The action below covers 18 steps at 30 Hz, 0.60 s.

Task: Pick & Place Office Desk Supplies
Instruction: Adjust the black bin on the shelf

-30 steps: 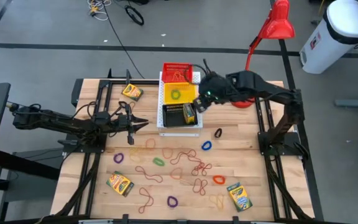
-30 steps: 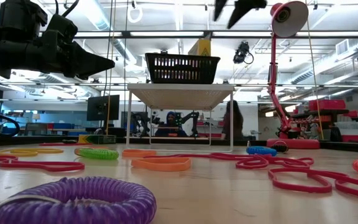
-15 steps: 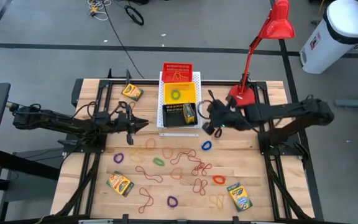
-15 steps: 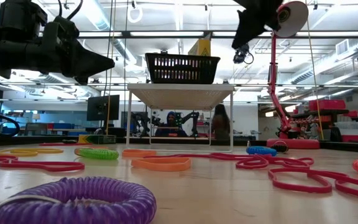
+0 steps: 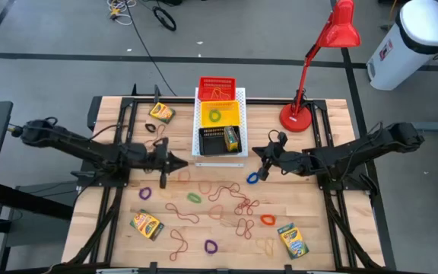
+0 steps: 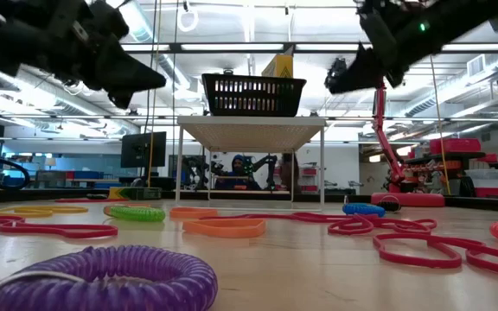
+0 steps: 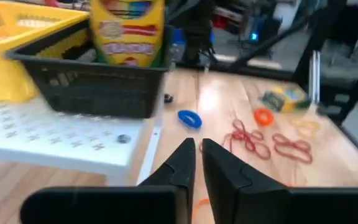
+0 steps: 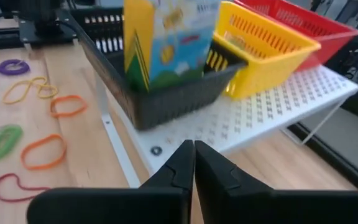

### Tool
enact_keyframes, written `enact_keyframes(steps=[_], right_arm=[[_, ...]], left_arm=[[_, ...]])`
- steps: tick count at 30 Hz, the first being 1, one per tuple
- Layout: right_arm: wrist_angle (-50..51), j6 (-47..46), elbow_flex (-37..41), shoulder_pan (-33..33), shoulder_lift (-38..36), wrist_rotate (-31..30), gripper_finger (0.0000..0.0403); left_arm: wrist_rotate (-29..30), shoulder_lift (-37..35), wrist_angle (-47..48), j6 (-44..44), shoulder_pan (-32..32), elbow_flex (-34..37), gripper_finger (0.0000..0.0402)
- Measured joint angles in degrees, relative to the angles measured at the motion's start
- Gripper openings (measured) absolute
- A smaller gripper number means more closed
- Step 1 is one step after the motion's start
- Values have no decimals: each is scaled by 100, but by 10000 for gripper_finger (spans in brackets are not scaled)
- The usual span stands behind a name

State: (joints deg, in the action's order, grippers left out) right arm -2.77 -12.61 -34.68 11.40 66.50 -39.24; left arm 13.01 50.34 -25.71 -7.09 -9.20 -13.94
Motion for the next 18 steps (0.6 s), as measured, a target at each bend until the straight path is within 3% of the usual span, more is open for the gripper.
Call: enact_keyframes(steps=[3, 9, 18], right_arm=[[-474, -2, 362, 5, 2, -65, 21], [-1271, 83, 740, 2, 4, -163, 7], [-1828, 151, 851, 5, 4, -167, 16]], left_arm=[[389, 198, -8, 5, -563, -203, 16], [1739, 1107, -292, -109, -1295, -486, 6], [2203, 2657, -881, 519, -1326, -1516, 6]])
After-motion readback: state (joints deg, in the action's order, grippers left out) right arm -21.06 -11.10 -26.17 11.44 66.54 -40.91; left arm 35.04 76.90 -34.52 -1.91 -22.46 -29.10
